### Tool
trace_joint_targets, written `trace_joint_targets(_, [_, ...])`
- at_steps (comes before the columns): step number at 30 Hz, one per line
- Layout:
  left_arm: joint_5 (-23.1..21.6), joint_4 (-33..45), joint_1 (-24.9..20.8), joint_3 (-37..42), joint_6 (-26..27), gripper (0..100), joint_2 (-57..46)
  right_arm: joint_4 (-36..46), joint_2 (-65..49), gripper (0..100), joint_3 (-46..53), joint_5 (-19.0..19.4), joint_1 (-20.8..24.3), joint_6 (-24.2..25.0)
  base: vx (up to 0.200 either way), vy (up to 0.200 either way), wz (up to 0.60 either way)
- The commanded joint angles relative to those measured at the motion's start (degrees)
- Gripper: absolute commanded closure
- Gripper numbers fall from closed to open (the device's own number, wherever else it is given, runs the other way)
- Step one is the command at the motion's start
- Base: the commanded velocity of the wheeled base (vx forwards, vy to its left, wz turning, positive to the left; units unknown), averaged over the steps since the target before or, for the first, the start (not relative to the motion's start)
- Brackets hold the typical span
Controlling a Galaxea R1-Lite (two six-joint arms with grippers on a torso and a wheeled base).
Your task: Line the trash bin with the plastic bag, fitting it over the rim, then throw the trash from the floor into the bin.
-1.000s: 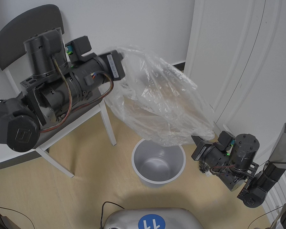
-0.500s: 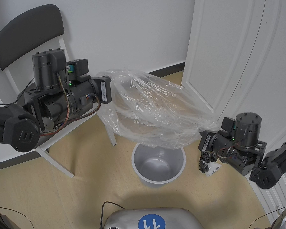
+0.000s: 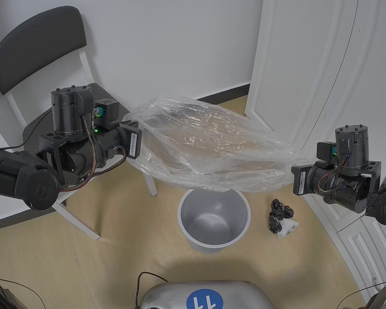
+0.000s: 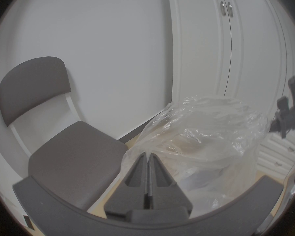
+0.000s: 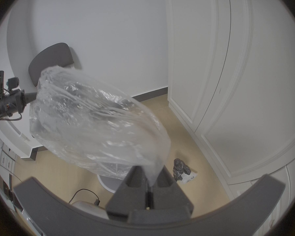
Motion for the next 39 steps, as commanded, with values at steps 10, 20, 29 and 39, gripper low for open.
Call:
trace_joint_targets(10, [0.1, -0.1, 3.2, 3.8, 5.7, 100, 0.8, 0.0, 0.2, 100, 3.4, -0.1, -4.0, -6.9, 0.000, 0.000, 0.00])
trace_joint_targets(20, [-0.1, -0.1, 4.5, 3.8, 6.8, 100, 1.3, 0.0, 1.6, 100, 3.6, -0.3, -7.1, -9.8, 0.000, 0.000, 0.00])
trace_joint_targets(29, [0.0, -0.4, 4.2, 3.7, 6.8, 100, 1.8, -0.8, 3.0, 100, 4.4, -0.5, -7.8, -11.6, 0.000, 0.000, 0.00])
trace_joint_targets(39, [0.0, -19.2, 0.5, 5.2, 6.7, 100, 8.2, -26.8, 4.6, 100, 12.1, 5.6, -5.7, -11.8, 0.000, 0.000, 0.00])
